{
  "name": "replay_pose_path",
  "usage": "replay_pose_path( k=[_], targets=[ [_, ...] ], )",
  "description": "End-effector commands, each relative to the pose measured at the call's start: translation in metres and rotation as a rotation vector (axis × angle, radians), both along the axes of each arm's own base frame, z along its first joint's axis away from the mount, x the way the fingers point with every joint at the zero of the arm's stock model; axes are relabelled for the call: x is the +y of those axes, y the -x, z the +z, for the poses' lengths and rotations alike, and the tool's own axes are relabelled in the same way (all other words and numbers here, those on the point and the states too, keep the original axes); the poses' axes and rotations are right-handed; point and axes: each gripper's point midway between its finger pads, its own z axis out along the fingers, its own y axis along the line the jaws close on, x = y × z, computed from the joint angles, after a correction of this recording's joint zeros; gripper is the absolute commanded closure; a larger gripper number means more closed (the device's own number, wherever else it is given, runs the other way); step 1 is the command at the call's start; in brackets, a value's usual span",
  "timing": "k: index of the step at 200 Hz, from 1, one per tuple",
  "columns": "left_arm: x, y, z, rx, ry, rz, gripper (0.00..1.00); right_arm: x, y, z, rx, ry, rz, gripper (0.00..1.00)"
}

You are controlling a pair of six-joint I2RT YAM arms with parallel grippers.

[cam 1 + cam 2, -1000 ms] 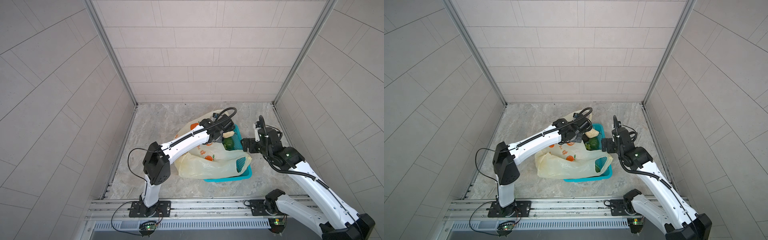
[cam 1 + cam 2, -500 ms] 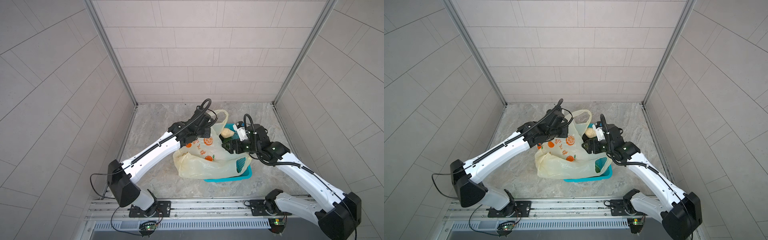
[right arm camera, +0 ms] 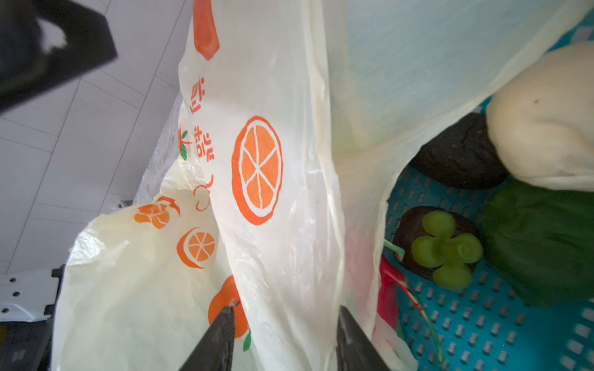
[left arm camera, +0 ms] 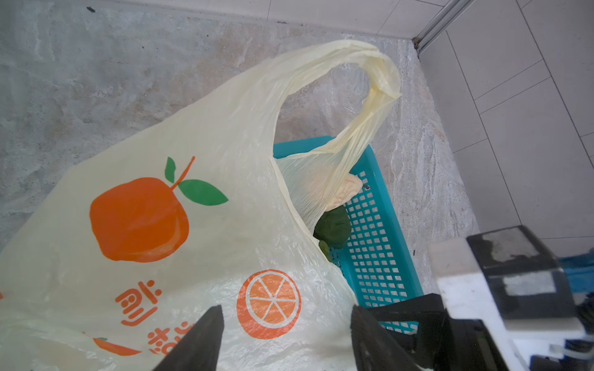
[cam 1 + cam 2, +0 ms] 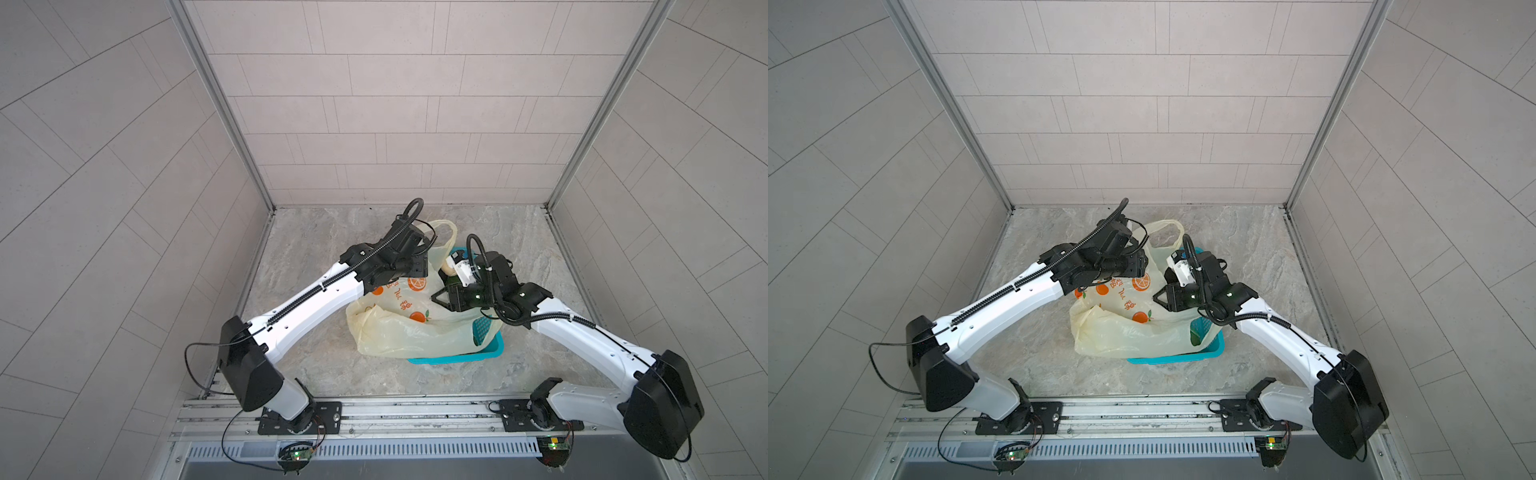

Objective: Place the fruits into the plastic bag
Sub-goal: Pick up the plastic bag from the bin.

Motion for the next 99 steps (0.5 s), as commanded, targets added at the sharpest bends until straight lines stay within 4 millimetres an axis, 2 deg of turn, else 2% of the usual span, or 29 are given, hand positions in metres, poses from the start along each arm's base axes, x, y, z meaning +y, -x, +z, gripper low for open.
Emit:
replay_pose_path(
  k=[1,14,25,39,72,99],
  targets=[
    [-0.003,-0.002,-0.010,0.035,0.008,0.014,0.28,0.009,-0.001,0.009,-0.039,-0.041,0.034,0.77],
    [-0.005,-0.001,-0.014,0.052,0.012,0.013,0.28,0.011,0.000,0.012,-0.047,-0.046,0.042,0.92],
    [-0.006,-0.001,-0.016,0.063,0.014,0.011,0.27,0.011,0.000,0.016,-0.057,-0.052,0.046,1.00],
    [-0.010,0.001,-0.017,0.077,0.026,0.002,0.26,0.013,0.001,0.025,-0.083,-0.065,0.050,1.00],
    [-0.020,0.005,-0.016,0.114,0.089,-0.015,0.11,0.018,0.002,0.044,-0.137,-0.078,0.056,1.00],
    [-0.022,0.011,-0.021,0.155,0.083,-0.027,0.08,0.021,0.000,0.058,-0.191,-0.065,0.034,1.00]
  ],
)
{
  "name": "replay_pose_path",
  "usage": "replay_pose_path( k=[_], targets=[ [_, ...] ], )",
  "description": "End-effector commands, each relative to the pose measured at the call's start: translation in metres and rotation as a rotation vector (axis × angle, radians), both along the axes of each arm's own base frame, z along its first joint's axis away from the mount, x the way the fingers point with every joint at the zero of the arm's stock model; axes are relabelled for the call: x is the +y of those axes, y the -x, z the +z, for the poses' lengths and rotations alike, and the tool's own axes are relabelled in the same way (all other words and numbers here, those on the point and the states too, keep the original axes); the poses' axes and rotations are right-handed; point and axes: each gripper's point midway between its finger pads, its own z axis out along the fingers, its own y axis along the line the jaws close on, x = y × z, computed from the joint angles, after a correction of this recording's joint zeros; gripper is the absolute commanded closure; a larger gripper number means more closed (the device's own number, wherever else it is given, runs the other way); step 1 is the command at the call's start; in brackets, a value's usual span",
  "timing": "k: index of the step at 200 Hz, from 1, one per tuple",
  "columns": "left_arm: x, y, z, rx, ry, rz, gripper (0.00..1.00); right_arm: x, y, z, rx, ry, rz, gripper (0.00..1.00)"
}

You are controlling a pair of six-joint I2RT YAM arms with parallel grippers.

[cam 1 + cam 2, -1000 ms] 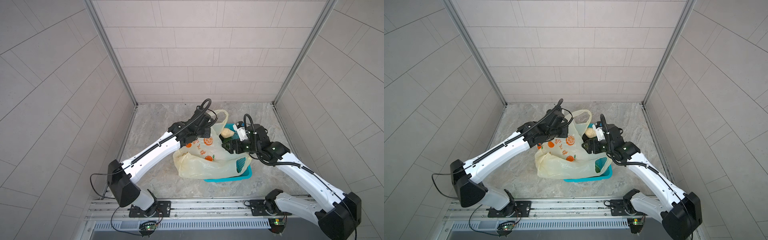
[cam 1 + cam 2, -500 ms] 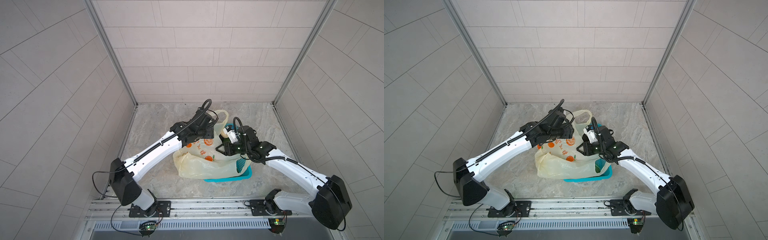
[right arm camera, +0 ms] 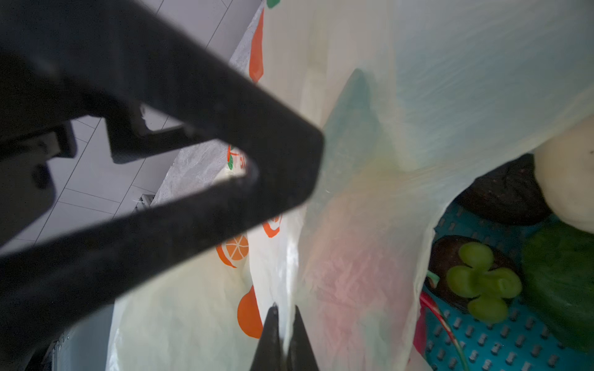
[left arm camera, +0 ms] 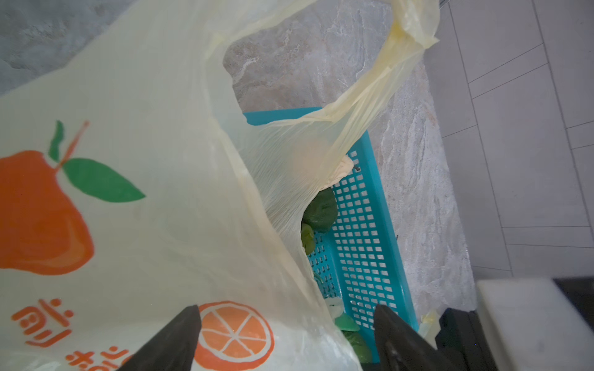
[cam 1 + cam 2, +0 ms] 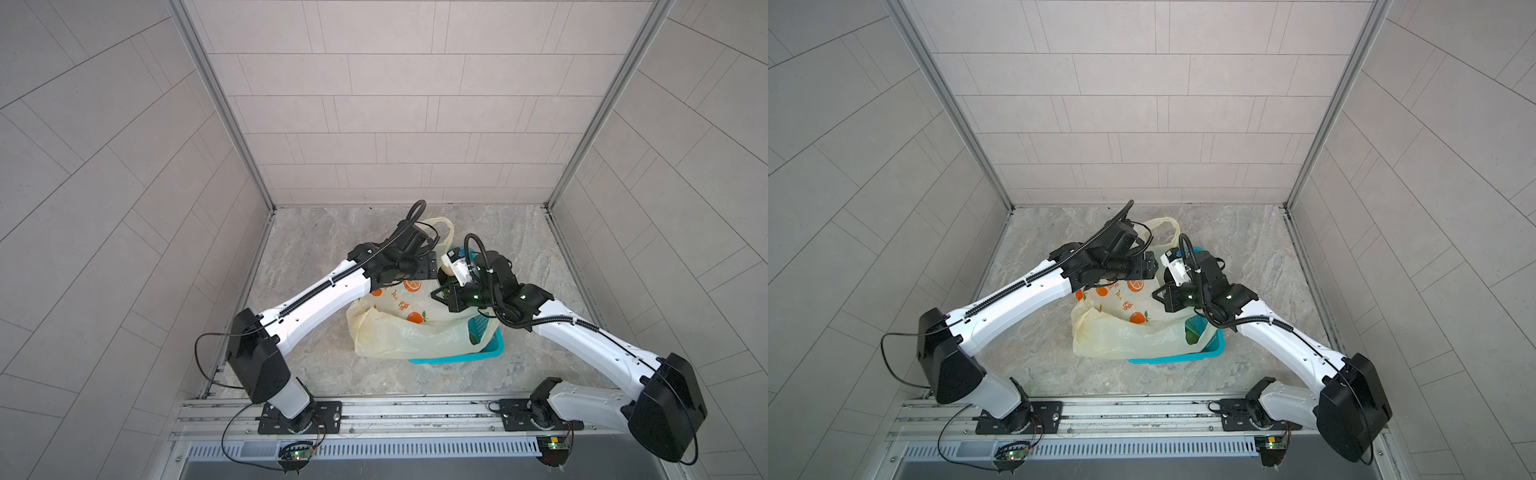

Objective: Place the fruits into the plastic bag
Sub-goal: Pick up the plastic bag from the bin.

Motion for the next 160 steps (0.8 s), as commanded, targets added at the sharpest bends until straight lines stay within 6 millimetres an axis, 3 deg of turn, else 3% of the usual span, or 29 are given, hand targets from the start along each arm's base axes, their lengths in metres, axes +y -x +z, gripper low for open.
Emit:
replay_pose_path(
  k=[1,28,44,79,117,146,160],
  targets=[
    [-0.003,0.003,-0.005,0.046,0.010,-0.007,0.08,0.005,-0.006,0.032,-0.114,-0.020,-0.021,1.00],
    [0.000,0.004,-0.009,0.072,0.002,0.022,0.08,0.013,-0.004,0.051,-0.192,-0.012,-0.010,1.00],
    [0.000,0.005,-0.011,0.080,-0.004,0.021,0.13,0.018,-0.003,0.056,-0.219,-0.002,-0.006,1.00],
    [0.000,0.006,-0.014,0.096,-0.010,0.019,0.46,0.025,-0.003,0.061,-0.271,0.040,-0.004,1.00],
    [0.004,0.007,-0.018,0.101,-0.035,0.018,0.99,0.029,0.000,0.065,-0.286,0.049,0.014,1.00],
    [0.019,0.001,-0.009,0.075,-0.044,0.051,1.00,0.022,0.005,0.065,-0.292,0.061,0.006,1.00],
    [0.030,-0.004,0.001,0.039,-0.046,0.036,1.00,0.010,0.005,0.072,-0.311,0.062,-0.024,0.79]
  ],
)
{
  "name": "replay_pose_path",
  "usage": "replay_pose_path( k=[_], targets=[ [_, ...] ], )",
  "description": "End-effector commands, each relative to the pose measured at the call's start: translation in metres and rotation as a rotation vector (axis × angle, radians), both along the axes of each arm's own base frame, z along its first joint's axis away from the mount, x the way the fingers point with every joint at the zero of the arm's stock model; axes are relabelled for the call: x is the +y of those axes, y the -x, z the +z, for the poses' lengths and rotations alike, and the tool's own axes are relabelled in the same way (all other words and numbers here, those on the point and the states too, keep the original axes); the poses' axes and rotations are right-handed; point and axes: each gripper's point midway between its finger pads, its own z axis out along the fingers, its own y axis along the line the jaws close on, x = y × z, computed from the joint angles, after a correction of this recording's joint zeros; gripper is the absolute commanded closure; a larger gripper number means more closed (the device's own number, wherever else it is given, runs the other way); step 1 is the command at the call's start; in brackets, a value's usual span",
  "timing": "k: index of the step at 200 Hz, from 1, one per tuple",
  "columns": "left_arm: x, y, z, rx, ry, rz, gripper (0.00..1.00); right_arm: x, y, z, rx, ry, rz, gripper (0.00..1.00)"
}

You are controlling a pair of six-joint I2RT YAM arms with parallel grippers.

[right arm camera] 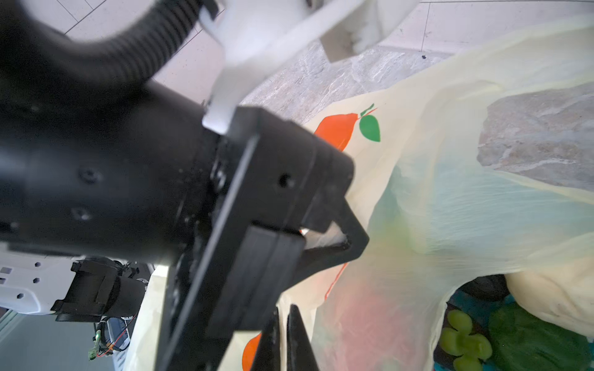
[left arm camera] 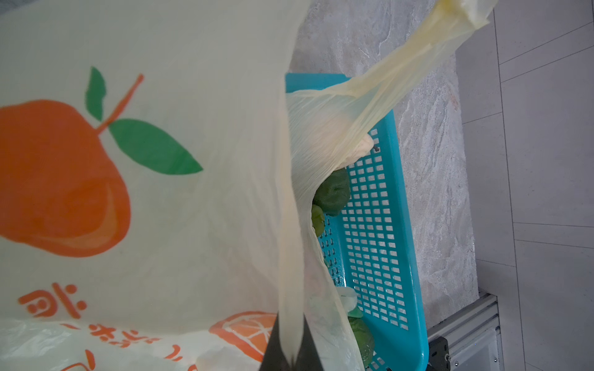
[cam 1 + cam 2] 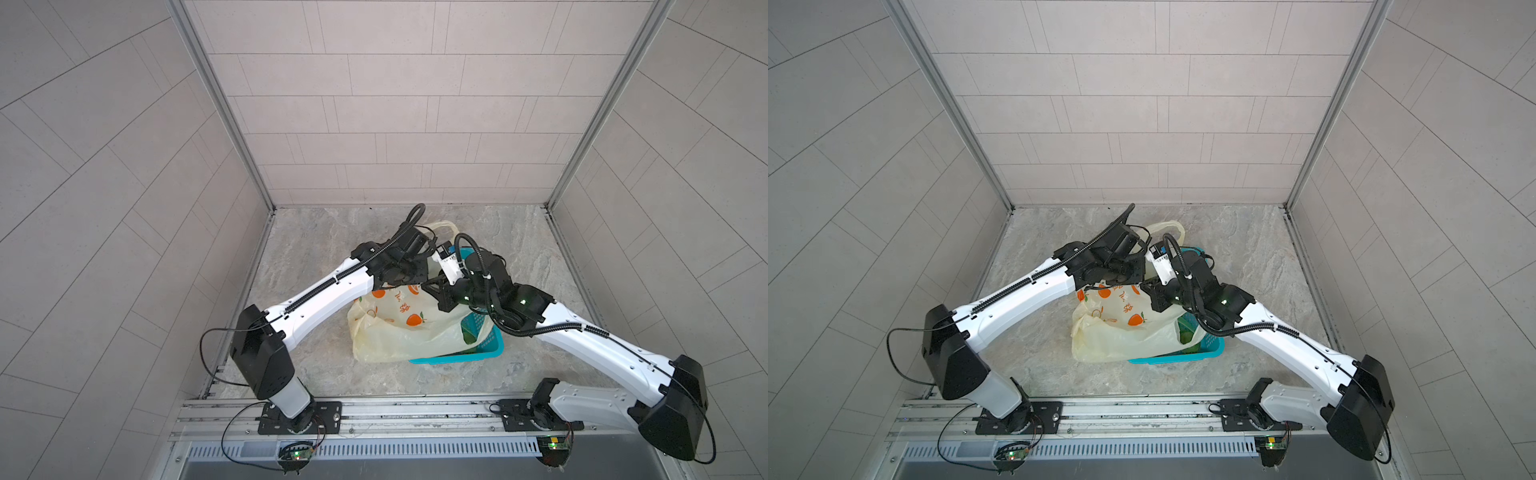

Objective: Place the fruits into the plastic bag
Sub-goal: Pick up the plastic bag from the bin, then pick up the fruit from the bin.

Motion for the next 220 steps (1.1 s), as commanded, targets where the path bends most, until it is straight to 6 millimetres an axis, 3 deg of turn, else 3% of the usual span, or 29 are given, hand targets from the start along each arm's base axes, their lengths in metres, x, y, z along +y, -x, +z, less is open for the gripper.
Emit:
replay_pose_path(
  k=[1,24,44,73,88,102,124,163,190,220],
  targets=[
    [0.021,-0.007,0.020,-0.057,-0.016,0.000,1.00,-0.017,0.001,0.022,-0.067,-0.008,-0.038,0.78],
    [0.040,-0.012,0.036,-0.082,0.051,-0.035,1.00,-0.054,-0.008,0.047,-0.101,-0.058,-0.164,0.41],
    [0.061,-0.015,0.046,-0.122,0.103,-0.043,1.00,-0.092,-0.014,0.073,-0.146,-0.118,-0.278,0.24],
    [0.081,-0.018,0.051,-0.140,0.272,-0.039,1.00,-0.144,-0.023,0.092,-0.175,-0.143,-0.463,0.16],
    [0.083,-0.015,0.056,-0.152,0.379,-0.061,1.00,-0.163,-0.030,0.082,-0.131,-0.112,-0.545,0.16],
    [0.080,-0.009,0.067,-0.197,0.453,-0.113,1.00,-0.174,-0.035,0.059,-0.058,-0.040,-0.597,0.18],
    [0.077,0.007,0.087,-0.305,0.510,-0.221,1.00,-0.168,-0.035,0.017,0.062,0.058,-0.552,0.22],
    [0.086,0.037,0.110,-0.505,0.474,-0.369,1.00,-0.117,-0.008,-0.044,0.172,0.260,-0.291,0.22],
    [0.096,0.038,0.107,-0.511,0.450,-0.361,1.00,-0.087,0.010,-0.072,0.187,0.332,-0.169,0.18],
    [0.101,0.027,0.091,-0.421,0.473,-0.303,1.00,-0.079,0.008,-0.090,0.223,0.318,-0.178,0.16]
  ],
)
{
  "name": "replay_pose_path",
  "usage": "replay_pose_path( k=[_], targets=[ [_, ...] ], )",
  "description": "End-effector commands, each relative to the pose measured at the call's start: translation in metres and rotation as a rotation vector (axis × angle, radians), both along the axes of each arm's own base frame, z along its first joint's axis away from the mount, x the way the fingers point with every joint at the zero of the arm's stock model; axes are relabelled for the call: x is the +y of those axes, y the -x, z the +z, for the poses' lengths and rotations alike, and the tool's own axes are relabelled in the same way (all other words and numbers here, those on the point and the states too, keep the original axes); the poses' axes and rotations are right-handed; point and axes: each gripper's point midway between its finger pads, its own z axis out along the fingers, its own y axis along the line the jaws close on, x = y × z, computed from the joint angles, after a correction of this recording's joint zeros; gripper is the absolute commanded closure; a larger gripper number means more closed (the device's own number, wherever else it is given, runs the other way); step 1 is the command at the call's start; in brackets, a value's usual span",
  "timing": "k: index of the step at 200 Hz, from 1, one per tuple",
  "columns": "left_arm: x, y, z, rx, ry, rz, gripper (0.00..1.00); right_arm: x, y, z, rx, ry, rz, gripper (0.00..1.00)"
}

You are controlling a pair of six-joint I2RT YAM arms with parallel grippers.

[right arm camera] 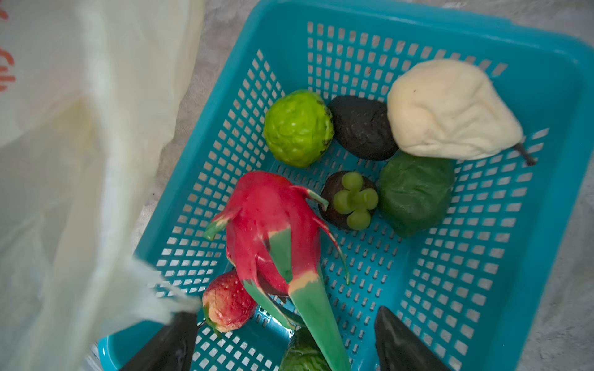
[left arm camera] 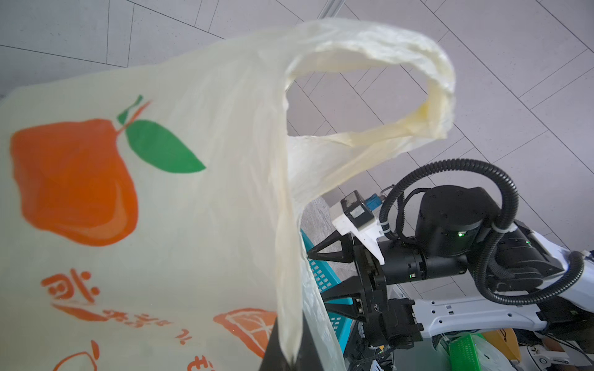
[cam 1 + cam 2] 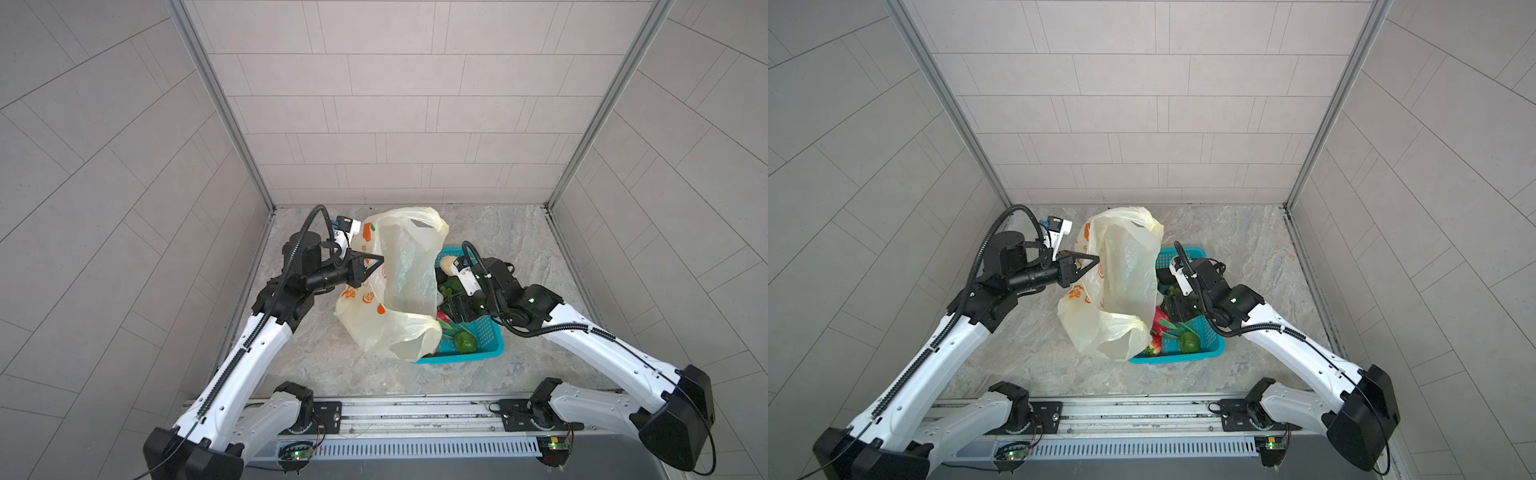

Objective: Place the fruits into the plastic bag
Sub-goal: Pick up the fruit from the bin.

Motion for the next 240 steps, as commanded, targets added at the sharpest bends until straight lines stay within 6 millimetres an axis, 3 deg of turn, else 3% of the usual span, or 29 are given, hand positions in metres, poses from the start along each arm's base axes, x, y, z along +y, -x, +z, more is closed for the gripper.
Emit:
replay_pose_path(
  k=[1,43,118,170,204,240],
  targets=[
    [0.002,-0.008,-0.018,0.059,-0.001,-0.004,1.00,0.002,-0.004,-0.010,0.006,0.008,-0.011,0.16],
    [0.003,-0.019,-0.025,0.105,0.051,0.028,1.00,-0.008,0.002,-0.028,0.081,0.086,-0.032,0.17],
    [0.013,-0.036,-0.028,0.217,0.037,0.140,1.00,-0.036,0.046,-0.058,0.209,0.271,0.008,0.18],
    [0.029,-0.052,-0.037,0.425,-0.029,0.304,1.00,-0.032,0.060,-0.090,0.334,0.279,0.008,0.24],
    [0.024,-0.056,-0.037,0.533,0.063,0.341,1.00,-0.037,0.069,-0.110,0.436,0.361,0.039,0.27],
    [0.027,-0.059,-0.033,0.545,0.118,0.381,1.00,-0.035,0.069,-0.115,0.456,0.367,0.047,0.38]
  ],
)
